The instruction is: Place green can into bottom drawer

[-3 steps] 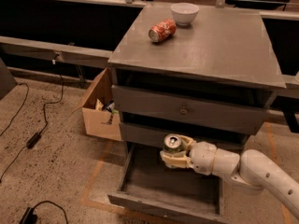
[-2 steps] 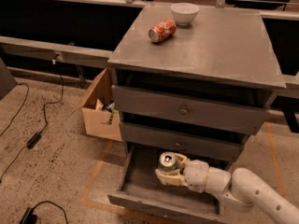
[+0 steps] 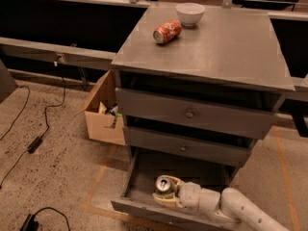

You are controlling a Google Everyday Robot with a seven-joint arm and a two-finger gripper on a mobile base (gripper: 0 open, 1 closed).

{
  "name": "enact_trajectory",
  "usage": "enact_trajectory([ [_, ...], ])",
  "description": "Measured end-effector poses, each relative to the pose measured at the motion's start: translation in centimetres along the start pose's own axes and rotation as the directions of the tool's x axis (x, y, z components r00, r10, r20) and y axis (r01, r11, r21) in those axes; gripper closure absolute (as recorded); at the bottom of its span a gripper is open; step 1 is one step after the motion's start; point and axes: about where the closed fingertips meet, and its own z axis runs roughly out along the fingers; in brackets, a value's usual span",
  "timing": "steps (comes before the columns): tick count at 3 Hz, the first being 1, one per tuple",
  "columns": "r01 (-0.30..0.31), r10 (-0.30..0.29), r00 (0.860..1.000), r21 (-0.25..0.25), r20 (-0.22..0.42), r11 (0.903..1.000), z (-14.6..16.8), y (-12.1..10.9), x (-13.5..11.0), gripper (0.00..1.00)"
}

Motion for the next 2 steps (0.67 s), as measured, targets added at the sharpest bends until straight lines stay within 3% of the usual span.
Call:
enact_trajectory([
  [1, 0.022, -0.023, 0.999, -0.034, -0.024, 0.9992, 1.5, -1.2, 5.6, 1.00],
  [2, 0.061, -0.062, 0.994, -0.021, -0.091, 0.9979, 3.5, -6.6, 13.5, 1.00],
])
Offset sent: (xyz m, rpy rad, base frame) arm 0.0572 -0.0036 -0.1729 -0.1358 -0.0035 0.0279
